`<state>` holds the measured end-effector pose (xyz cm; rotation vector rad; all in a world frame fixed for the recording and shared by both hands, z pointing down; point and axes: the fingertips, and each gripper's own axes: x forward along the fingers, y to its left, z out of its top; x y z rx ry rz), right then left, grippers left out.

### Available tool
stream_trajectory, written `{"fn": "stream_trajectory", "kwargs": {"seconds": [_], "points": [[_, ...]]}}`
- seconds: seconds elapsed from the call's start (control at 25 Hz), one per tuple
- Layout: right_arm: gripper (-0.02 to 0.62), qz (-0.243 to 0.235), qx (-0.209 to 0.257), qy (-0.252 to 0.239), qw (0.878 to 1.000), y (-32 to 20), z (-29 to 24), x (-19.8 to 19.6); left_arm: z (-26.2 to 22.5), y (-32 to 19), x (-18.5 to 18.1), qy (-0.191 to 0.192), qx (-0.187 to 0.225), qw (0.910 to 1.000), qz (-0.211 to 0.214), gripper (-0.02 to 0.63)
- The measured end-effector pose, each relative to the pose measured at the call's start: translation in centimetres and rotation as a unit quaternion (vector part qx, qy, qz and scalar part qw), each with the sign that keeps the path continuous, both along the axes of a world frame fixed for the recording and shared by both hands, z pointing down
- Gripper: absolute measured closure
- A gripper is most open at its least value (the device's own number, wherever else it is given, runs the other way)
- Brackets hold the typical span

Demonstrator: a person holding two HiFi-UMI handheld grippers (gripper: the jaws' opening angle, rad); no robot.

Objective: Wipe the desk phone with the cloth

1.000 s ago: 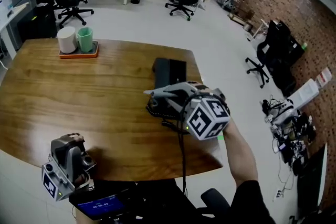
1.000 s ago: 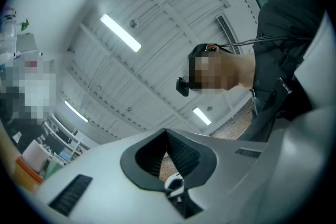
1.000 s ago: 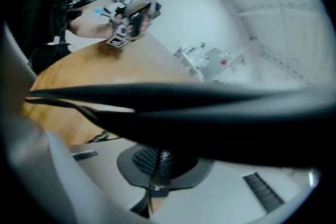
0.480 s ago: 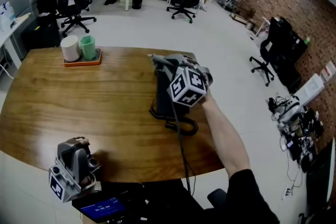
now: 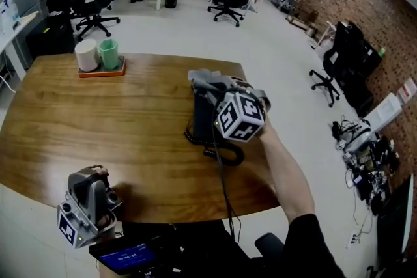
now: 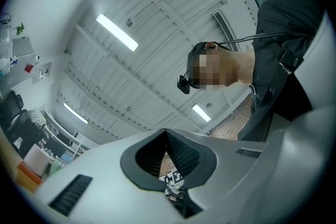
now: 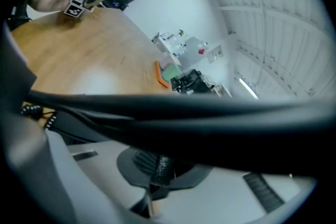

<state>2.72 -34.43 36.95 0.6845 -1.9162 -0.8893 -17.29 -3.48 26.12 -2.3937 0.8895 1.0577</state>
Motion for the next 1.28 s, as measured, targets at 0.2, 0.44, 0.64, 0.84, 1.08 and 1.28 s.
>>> {"fn": "stream_trajectory", "kwargs": {"seconds": [0.2, 0.44, 0.64, 0.84, 1.08, 1.28], "points": [[0.572, -0.087, -0.055, 0.045, 0.994, 7.3, 2.7, -0.5, -0.1, 0.1, 0.2, -0.005, 0.002, 1.0000, -0.002, 0.611], [0.572, -0.156, -0.111, 0.046, 0.981, 12.9, 3.1, -0.3, 2.0, -5.4, 2.9, -0.081, -0.130, 0.9882, 0.002, 0.611], [0.572, -0.058, -0.041, -0.090, 0.993, 6.4, -2.2, 0.0, 2.8, -15.2, 6.9, -0.209, -0.215, 0.9516, -0.070, 0.611], [0.572, 0.016, 0.031, -0.131, 0.991, 0.2, -4.6, 0.4, 3.9, -19.9, 10.1, -0.230, -0.215, 0.9466, -0.071, 0.611], [0.572, 0.036, 0.034, -0.063, 0.997, -2.7, -2.2, -0.1, 5.5, -20.0, 11.4, -0.243, -0.222, 0.9419, -0.067, 0.611], [0.572, 0.020, 0.012, -0.023, 0.999, -1.2, -0.8, 0.3, 5.4, -20.2, 11.5, -0.240, -0.226, 0.9421, -0.058, 0.611]]}}
